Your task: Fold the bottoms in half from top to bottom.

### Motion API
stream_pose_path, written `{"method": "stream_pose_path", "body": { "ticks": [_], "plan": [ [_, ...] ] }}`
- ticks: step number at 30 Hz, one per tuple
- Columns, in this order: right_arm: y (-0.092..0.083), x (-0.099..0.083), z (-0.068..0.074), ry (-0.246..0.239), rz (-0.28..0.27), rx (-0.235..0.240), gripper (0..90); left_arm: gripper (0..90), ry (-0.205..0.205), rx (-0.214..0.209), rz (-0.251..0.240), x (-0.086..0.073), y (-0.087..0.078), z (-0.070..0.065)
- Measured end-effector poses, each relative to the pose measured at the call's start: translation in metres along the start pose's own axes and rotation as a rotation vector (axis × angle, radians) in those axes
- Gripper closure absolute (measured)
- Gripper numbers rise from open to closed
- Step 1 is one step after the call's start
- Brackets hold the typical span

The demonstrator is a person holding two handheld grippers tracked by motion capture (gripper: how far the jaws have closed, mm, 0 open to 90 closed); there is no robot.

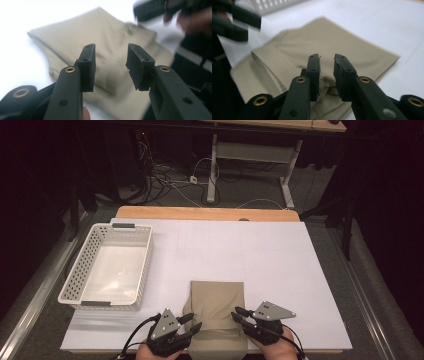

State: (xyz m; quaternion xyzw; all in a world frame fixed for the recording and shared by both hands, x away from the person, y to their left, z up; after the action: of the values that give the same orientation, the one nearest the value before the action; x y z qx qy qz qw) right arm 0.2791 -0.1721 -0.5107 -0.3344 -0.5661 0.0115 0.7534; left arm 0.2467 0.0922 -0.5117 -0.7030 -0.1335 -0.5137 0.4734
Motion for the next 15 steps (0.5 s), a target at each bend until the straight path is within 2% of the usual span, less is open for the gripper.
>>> {"method": "stream_pose_path", "body": {
  "ticks": [2,3,4,9,13,15],
  "plan": [
    [0.006,-0.007,-0.002,0.034,0.038,0.007,70.3,55.3,0.001,-0.002,0.060,-0.003,0.013,0.002],
    [0.005,-0.010,-0.002,0.044,0.050,0.012,67.8,49.1,-0.007,-0.014,0.089,-0.006,0.019,0.002],
    [0.003,-0.012,0.000,0.050,0.061,0.014,65.4,48.9,-0.014,-0.033,0.111,-0.009,0.021,0.001],
    [-0.004,-0.023,0.007,0.050,0.101,0.008,59.0,50.6,0.054,-0.057,0.141,-0.014,0.018,-0.012],
    [-0.002,-0.024,0.005,0.066,0.102,0.019,56.8,51.4,0.068,-0.060,0.156,-0.016,0.016,-0.013],
    [-0.001,-0.025,0.006,0.065,0.103,0.027,55.4,57.2,0.076,-0.057,0.164,-0.017,0.017,-0.012]
  ]
}}
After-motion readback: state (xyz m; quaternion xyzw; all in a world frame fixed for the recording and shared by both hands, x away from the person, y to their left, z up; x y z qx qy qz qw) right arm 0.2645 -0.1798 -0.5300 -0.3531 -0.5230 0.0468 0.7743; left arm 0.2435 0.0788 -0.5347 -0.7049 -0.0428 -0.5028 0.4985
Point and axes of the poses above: each handheld gripper's, and its own axes: y roughly forward along the jaws, x roughly out of its top, z roughly to its left, the point moved 2 cm from there along y, roughly forward along the jaws, and after that the axes turned 13 degrees about x, right-handed, at the moved point
